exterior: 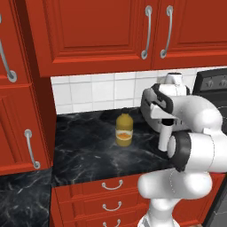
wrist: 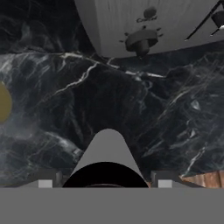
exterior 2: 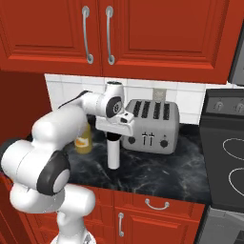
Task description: Move the drinks to the dining counter.
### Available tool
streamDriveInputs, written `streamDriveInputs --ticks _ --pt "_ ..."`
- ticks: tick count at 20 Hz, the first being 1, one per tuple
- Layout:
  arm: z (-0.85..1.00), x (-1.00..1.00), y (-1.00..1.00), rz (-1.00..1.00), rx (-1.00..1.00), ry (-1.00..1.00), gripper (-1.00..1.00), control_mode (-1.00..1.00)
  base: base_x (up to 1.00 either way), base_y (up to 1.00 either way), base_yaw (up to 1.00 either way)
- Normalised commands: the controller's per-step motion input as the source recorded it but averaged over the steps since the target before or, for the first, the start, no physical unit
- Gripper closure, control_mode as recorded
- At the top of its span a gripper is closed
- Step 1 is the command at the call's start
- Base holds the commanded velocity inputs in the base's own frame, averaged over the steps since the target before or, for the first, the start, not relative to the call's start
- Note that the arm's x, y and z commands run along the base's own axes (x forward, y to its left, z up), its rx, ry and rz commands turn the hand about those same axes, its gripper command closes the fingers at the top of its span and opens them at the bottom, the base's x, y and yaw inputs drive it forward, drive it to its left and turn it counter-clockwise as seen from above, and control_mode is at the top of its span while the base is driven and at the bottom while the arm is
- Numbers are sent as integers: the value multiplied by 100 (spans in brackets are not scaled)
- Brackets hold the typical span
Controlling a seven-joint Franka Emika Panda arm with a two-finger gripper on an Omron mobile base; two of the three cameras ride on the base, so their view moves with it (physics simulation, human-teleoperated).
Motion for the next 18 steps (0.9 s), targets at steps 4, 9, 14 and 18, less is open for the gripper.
streamDriveInputs --ticks 4,9,14,18 --pt "66 -52 3 0 0 0 100 -100 0 0 0" --pt "57 -55 0 0 0 -11 100 -100 0 0 0" --pt "36 -61 0 0 0 -17 100 -100 0 0 0" --pt "17 -43 0 0 -2 -9 100 -100 0 0 0"
